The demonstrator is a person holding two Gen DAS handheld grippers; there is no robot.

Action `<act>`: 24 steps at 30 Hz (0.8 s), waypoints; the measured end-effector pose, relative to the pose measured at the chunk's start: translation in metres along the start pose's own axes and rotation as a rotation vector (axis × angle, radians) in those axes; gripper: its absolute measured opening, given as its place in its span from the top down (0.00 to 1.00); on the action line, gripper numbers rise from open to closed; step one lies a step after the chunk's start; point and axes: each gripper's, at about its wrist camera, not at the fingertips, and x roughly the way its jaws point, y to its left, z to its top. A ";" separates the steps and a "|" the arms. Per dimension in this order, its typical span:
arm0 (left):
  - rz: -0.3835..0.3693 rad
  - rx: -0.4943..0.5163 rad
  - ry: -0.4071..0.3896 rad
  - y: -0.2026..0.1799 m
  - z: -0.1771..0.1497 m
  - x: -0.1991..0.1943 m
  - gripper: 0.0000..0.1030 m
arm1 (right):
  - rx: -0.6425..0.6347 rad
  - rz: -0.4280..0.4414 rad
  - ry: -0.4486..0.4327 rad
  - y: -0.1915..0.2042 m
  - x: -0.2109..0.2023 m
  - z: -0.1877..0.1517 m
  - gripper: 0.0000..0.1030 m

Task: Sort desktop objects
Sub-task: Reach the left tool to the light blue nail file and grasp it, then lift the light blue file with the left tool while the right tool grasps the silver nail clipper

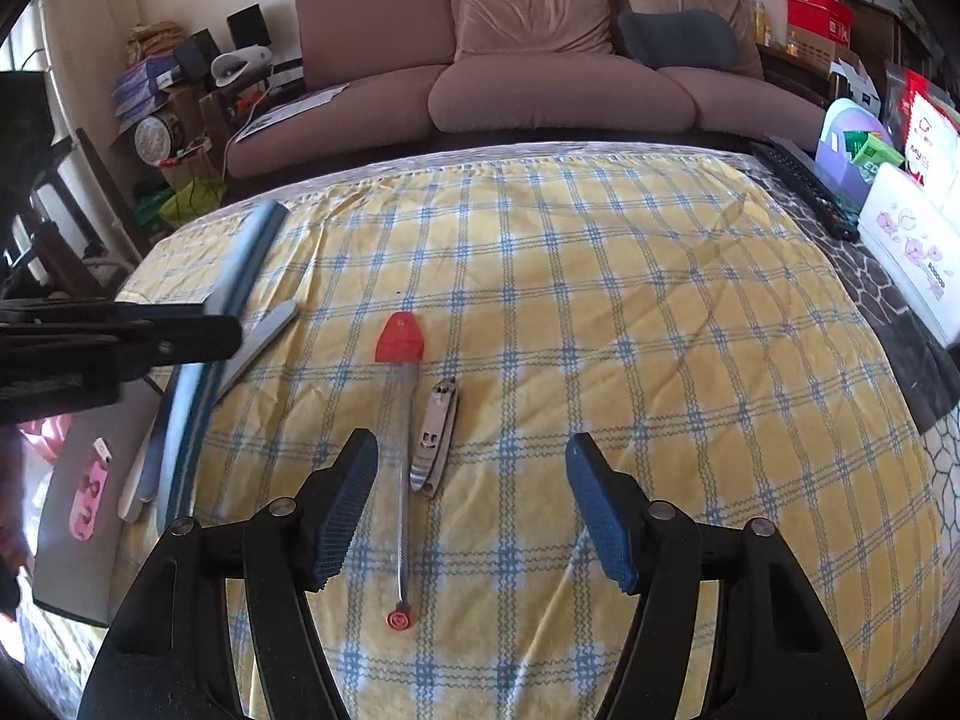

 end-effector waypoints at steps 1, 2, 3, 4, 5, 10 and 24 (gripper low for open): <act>-0.023 -0.008 -0.016 0.001 0.000 -0.011 0.75 | -0.003 -0.009 0.000 0.003 0.004 0.004 0.43; -0.042 -0.013 -0.029 0.003 0.000 -0.020 0.75 | -0.001 -0.011 0.003 0.004 0.009 0.007 0.44; -0.057 -0.014 -0.040 0.003 0.001 -0.029 0.75 | 0.009 -0.009 0.013 0.004 0.015 0.010 0.48; -0.067 -0.013 -0.052 0.004 0.001 -0.037 0.75 | 0.021 -0.007 0.033 0.004 0.023 0.013 0.51; -0.078 -0.013 -0.060 0.006 0.001 -0.044 0.75 | 0.028 -0.012 0.050 0.004 0.030 0.015 0.64; -0.130 -0.038 -0.103 0.022 -0.001 -0.081 0.76 | -0.006 -0.062 0.080 0.006 0.042 0.018 0.86; -0.076 -0.045 -0.055 0.052 -0.026 -0.102 0.69 | -0.002 0.092 -0.012 0.025 -0.058 0.019 0.90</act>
